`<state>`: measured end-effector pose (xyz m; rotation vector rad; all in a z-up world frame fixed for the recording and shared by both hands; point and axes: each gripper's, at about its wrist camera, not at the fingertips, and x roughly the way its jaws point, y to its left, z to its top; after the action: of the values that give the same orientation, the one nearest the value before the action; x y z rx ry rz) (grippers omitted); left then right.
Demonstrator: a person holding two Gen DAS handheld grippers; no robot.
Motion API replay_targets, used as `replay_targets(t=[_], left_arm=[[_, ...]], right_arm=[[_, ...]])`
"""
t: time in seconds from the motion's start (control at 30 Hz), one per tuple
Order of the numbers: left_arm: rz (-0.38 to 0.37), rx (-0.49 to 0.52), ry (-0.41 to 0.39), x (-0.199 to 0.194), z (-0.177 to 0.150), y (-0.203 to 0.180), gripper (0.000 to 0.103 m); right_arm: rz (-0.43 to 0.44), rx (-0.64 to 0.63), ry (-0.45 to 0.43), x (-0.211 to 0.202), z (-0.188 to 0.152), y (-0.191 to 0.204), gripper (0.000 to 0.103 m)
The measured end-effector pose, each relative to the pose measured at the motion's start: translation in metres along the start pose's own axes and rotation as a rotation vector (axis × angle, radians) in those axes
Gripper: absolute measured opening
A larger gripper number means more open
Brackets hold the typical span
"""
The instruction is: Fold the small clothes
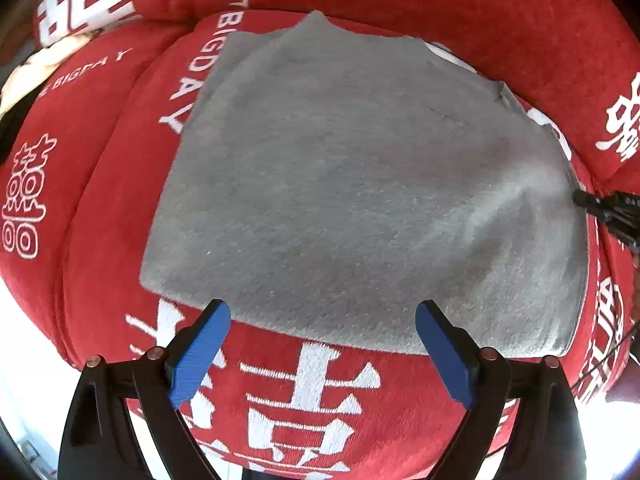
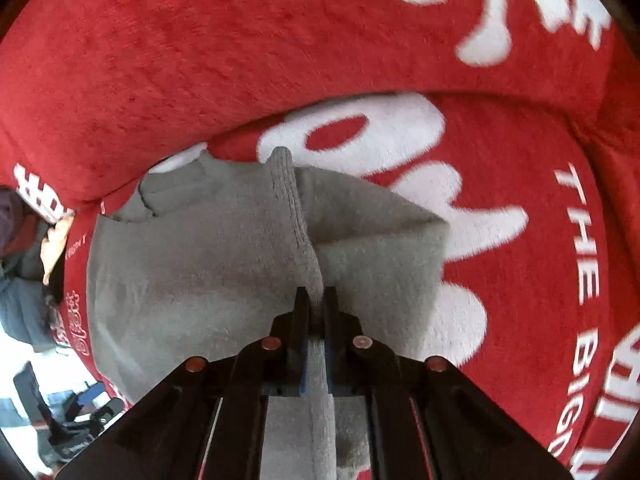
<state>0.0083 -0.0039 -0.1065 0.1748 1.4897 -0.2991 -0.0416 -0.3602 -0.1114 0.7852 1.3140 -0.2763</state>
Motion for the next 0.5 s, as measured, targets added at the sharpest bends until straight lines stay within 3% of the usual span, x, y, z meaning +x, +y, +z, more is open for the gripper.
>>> replay_targets(t=[0.2, 0.27, 0.4, 0.5], left_arm=[[0.007, -0.035, -0.011, -0.007, -0.006, 0.012, 0.094], [0.006, -0.048, -0.017, -0.009, -0.008, 0.020, 0.094], [0.003, -0.083, -0.021, -0.010, -0.017, 0.039, 0.094], [-0.004, -0.101, -0.022, -0.009, -0.019, 0.050, 0.094]], right_arm=[[0.033, 0.021, -0.009, -0.025, -0.023, -0.001, 0.012], [0.050, 0.002, -0.002, -0.029, -0.034, 0.006, 0.016], [0.121, -0.028, 0.032, -0.027, -0.058, 0.029, 0.036], [0.167, -0.052, 0.059, -0.016, -0.074, 0.056, 0.037]])
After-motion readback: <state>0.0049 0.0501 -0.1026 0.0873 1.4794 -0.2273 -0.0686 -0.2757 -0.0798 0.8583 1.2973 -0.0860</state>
